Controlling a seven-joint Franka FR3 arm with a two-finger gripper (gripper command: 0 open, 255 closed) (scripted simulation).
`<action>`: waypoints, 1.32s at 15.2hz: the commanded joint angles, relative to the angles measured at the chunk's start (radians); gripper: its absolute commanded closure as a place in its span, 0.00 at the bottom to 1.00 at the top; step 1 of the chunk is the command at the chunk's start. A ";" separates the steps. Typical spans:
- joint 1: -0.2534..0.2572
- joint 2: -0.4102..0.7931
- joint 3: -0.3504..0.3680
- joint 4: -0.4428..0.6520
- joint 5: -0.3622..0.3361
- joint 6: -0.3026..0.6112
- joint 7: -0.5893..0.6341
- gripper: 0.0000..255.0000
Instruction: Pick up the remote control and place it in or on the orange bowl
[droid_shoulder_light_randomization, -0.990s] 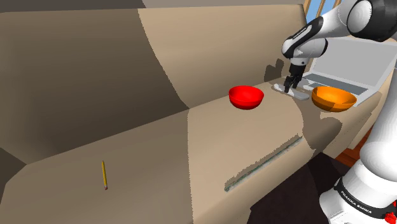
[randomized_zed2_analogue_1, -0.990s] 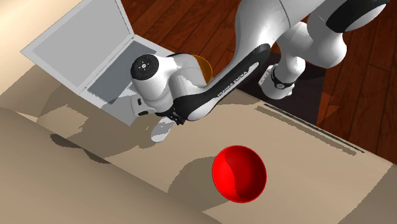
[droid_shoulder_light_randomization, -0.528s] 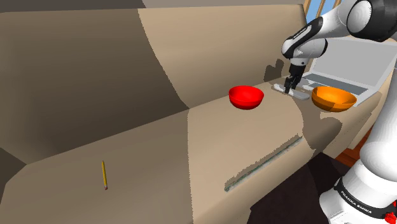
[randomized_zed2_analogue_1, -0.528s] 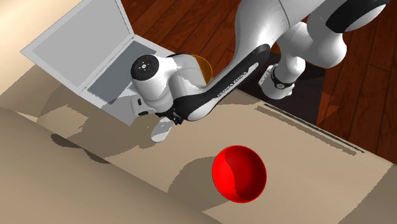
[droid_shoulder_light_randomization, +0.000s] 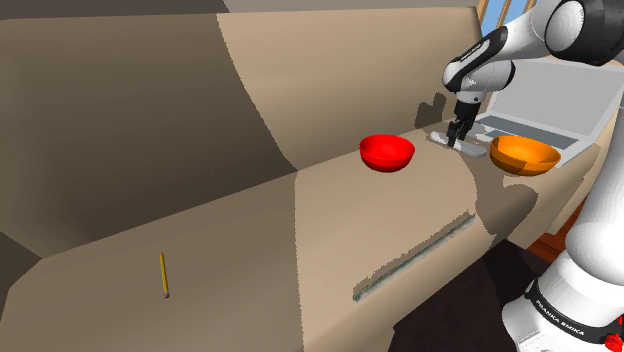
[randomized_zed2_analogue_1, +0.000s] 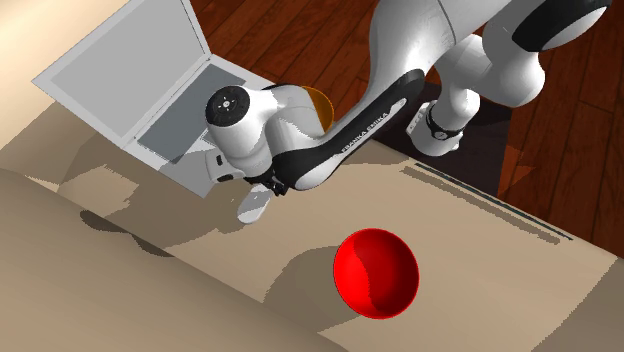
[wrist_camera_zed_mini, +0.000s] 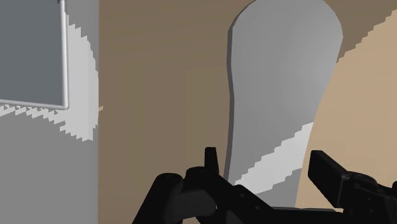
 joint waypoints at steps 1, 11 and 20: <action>0.000 0.000 0.000 0.000 0.000 0.000 0.000 1.00; 0.012 -0.064 -0.015 0.060 -0.043 -0.115 0.028 1.00; 0.018 -0.105 -0.022 0.135 -0.070 -0.225 0.045 1.00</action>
